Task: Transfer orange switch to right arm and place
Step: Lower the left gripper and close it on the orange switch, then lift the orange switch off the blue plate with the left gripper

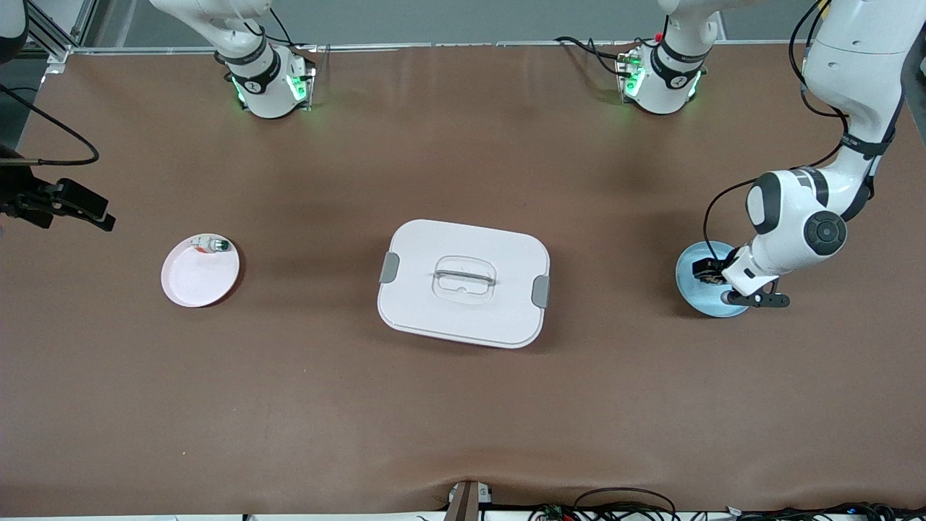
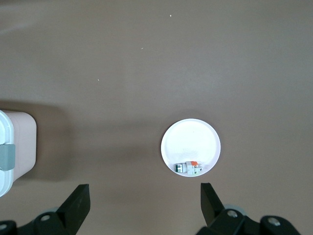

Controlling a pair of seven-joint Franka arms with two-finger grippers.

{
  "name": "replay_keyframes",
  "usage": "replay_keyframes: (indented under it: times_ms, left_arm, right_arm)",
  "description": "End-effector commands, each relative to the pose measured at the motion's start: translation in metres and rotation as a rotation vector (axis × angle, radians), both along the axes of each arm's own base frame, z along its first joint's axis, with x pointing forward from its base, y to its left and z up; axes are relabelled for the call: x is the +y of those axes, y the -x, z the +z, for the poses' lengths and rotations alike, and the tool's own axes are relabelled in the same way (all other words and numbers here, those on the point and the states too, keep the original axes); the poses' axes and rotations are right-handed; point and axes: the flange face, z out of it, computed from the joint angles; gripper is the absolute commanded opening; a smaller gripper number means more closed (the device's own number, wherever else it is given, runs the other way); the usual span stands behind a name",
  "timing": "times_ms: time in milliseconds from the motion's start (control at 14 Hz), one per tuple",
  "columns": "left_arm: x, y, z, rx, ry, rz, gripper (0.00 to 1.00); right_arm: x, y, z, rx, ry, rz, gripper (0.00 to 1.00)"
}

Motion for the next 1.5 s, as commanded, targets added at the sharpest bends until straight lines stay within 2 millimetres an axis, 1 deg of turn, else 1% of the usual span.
replay_keyframes:
  times_ms: [0,143,215,430,573,716,860,1074,1146,1289,1433]
  left_arm:
    - [-0.001,-0.002,0.001,-0.014,-0.009,-0.01,0.55]
    - [0.0,-0.002,0.002,-0.016,-0.01,-0.007,0.36]
    - [0.0,-0.002,0.003,-0.017,-0.01,-0.006,0.32]
    - [0.001,-0.003,0.006,-0.022,-0.011,-0.004,0.31]
    - [0.006,-0.004,0.017,-0.026,-0.014,-0.007,0.31]
    - [0.008,-0.004,0.034,-0.013,-0.018,-0.008,0.31]
    - [0.014,-0.003,0.06,-0.007,-0.025,0.007,0.31]
    - [0.013,0.002,0.113,0.02,-0.029,0.029,0.31]
    - [0.008,0.003,0.134,0.028,-0.008,0.049,0.31]
    - [-0.009,0.003,0.174,0.062,0.043,0.065,0.31]
    - [-0.02,0.004,0.219,0.108,0.087,0.077,0.31]
  right_arm:
    - [0.002,-0.001,0.004,-0.001,-0.006,-0.001,1.0]
    - [0.002,-0.001,0.004,-0.001,-0.006,-0.003,1.0]
    - [0.002,-0.001,0.004,-0.001,-0.006,-0.001,1.0]
    - [0.002,-0.001,0.004,0.001,-0.006,-0.001,1.0]
    - [0.001,-0.001,0.004,0.001,-0.006,-0.003,1.0]
    - [0.0,-0.001,0.004,0.001,-0.006,-0.005,1.0]
    - [-0.003,-0.001,0.003,0.002,-0.006,-0.009,1.0]
    - [-0.004,-0.001,0.003,-0.002,-0.005,-0.009,1.0]
    - [-0.004,-0.001,0.003,-0.002,-0.005,-0.009,1.0]
    - [-0.004,-0.001,0.003,0.001,-0.005,-0.009,1.0]
    - [-0.004,-0.001,0.003,0.002,-0.006,-0.009,1.0]
